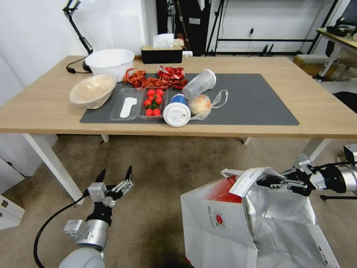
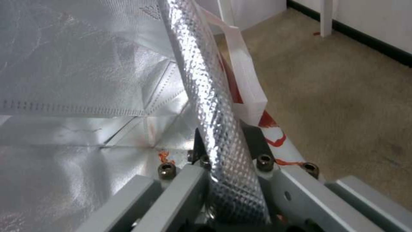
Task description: Pick up the food delivery bag from the floor and place it on the table.
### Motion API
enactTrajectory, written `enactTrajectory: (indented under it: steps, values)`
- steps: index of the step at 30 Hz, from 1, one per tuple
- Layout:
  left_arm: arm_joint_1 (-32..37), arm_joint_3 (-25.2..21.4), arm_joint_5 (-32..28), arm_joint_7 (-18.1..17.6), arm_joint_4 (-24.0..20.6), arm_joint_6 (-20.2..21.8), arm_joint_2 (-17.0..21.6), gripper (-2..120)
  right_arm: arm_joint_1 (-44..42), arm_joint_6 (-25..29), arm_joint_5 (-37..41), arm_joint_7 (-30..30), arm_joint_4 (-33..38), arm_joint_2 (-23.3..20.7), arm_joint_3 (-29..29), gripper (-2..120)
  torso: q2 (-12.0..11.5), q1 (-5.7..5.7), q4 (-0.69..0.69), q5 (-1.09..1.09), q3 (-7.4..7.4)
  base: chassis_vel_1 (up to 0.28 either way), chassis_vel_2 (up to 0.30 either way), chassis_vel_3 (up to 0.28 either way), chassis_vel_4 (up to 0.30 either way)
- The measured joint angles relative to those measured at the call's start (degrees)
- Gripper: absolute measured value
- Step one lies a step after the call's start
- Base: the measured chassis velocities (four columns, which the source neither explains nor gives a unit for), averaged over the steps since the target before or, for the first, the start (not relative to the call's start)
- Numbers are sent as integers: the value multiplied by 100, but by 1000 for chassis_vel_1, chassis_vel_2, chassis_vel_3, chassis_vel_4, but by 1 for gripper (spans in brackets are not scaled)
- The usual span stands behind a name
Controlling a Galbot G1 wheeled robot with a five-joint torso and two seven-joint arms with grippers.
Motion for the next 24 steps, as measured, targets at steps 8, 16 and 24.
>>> enactTrajectory:
  steps: [8, 16, 24]
  values:
    - [9, -6, 0, -5, -16, 1, -2, 100, 6, -3, 16, 9, 18, 0, -5, 0, 178, 65, 0, 0, 115, 0, 0, 0, 0]
    - [14, -6, 2, -7, -35, 9, -8, 100, 8, -8, 52, 17, 34, -1, -4, 0, 368, 142, 0, 0, 228, 0, 0, 0, 0]
    - [27, -13, 8, -12, -59, 9, -10, 100, 5, -11, 53, 20, 44, 18, -4, 0, 563, 224, 0, 0, 341, 0, 0, 0, 0]
